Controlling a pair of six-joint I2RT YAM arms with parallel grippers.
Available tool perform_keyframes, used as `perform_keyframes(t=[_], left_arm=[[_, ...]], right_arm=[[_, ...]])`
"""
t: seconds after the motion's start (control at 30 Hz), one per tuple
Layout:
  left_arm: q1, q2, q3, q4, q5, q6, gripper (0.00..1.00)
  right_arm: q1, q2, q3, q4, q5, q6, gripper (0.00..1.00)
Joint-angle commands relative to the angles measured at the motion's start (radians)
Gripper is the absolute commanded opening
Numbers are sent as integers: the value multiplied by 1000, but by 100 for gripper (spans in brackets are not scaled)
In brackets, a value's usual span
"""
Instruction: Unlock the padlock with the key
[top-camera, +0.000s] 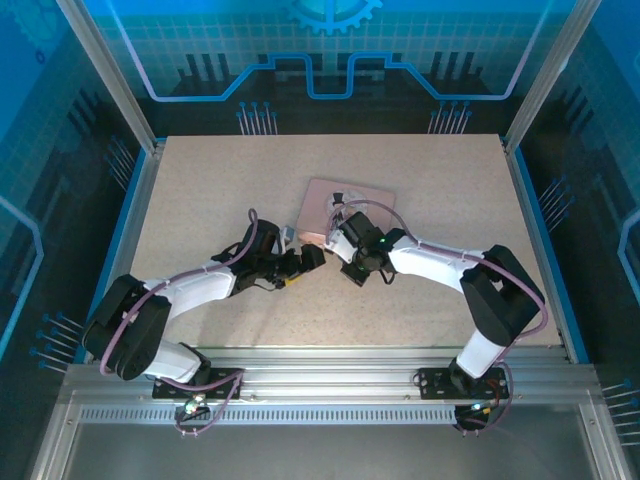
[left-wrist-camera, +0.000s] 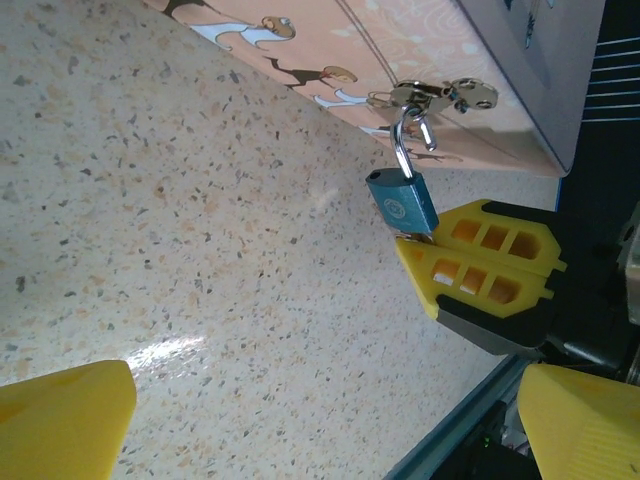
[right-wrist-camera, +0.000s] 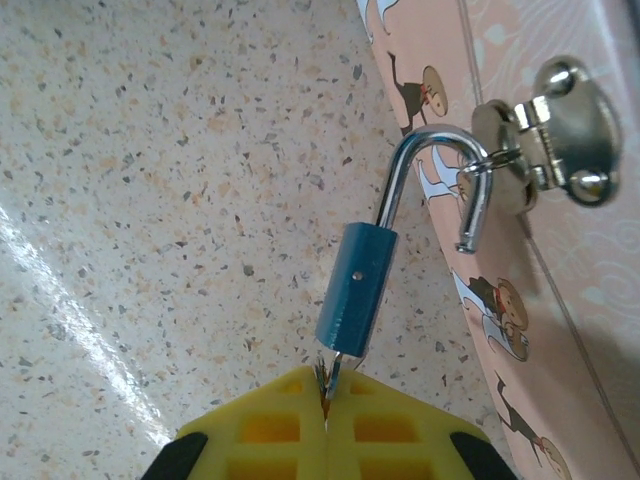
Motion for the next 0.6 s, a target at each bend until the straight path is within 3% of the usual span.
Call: perform_keyframes(t=[0.0, 0.57], left_arm=[[12, -25, -15, -20, -4, 30, 99], [37, -79, -72, -35, -1, 27, 99]], right_arm=[[0, 15, 5, -21, 10, -76, 0], [-14, -25, -68, 53, 71, -238, 0]])
